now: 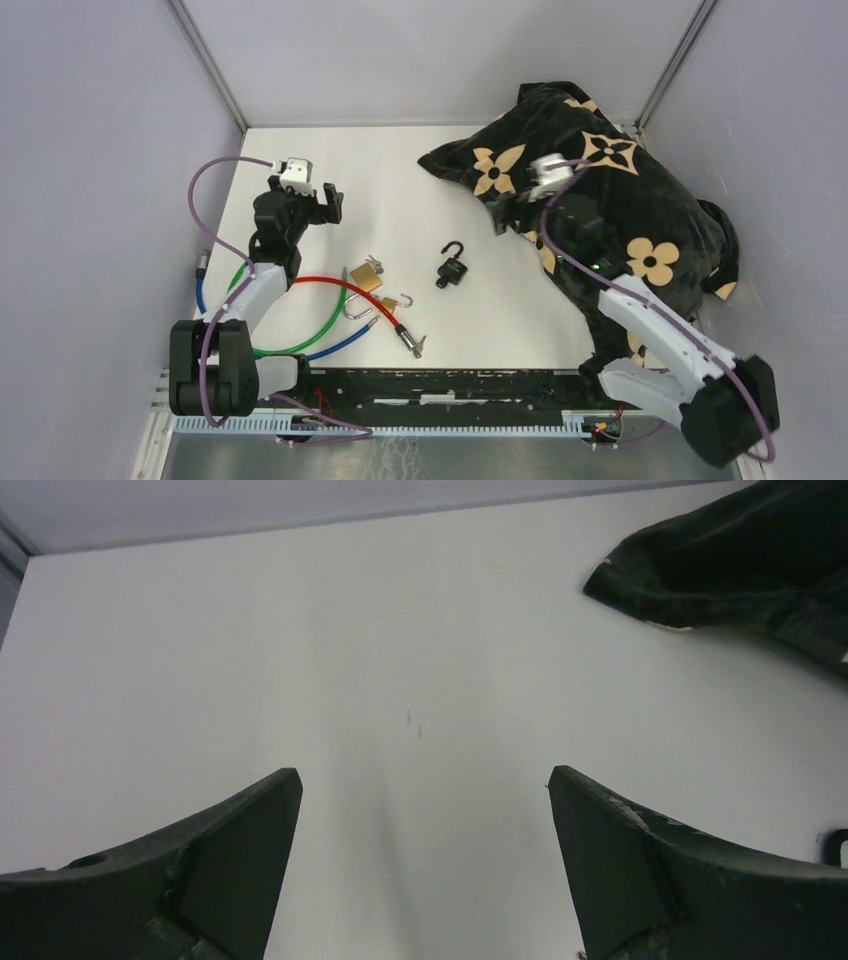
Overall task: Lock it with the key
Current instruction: Pick up the lock from the center of the board.
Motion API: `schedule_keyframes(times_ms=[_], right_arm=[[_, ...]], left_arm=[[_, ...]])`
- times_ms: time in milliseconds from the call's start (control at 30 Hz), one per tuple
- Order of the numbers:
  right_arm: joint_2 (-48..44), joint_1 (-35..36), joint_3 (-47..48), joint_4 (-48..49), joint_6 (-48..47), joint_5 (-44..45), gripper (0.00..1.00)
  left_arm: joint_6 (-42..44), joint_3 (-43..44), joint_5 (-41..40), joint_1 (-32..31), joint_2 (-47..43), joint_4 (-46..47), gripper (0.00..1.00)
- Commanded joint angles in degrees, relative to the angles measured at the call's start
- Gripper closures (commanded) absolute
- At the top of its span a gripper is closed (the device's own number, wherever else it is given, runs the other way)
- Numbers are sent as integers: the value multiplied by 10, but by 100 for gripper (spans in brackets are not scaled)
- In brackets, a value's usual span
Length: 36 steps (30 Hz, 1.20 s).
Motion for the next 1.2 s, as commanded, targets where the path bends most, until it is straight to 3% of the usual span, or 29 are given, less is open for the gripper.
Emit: schedule_keyframes(times_ms=[0,233,733,800,967,1100,1167], right_arm=[[140,137,95,-183,-105,-43,2],[315,178,166,-271,-170,-101,2],[451,199,206,-244,-177,-116,15],[462,199,214,-252,-179,-110,25],[458,202,205,-242,-179,-111,68],[436,206,193,-220,-170,-114,99],[418,210,187,-200,-155,-109,100]], left_arm=[[29,67,70,2,-5,-121,0],[38,108,117,2,-9,-221,5],[23,120,155,2,1,-240,13],[23,120,159,2,0,-242,13],[21,126,165,2,-1,-256,17],[11,141,183,2,-1,-281,26],[0,152,195,-1,-3,-308,31]])
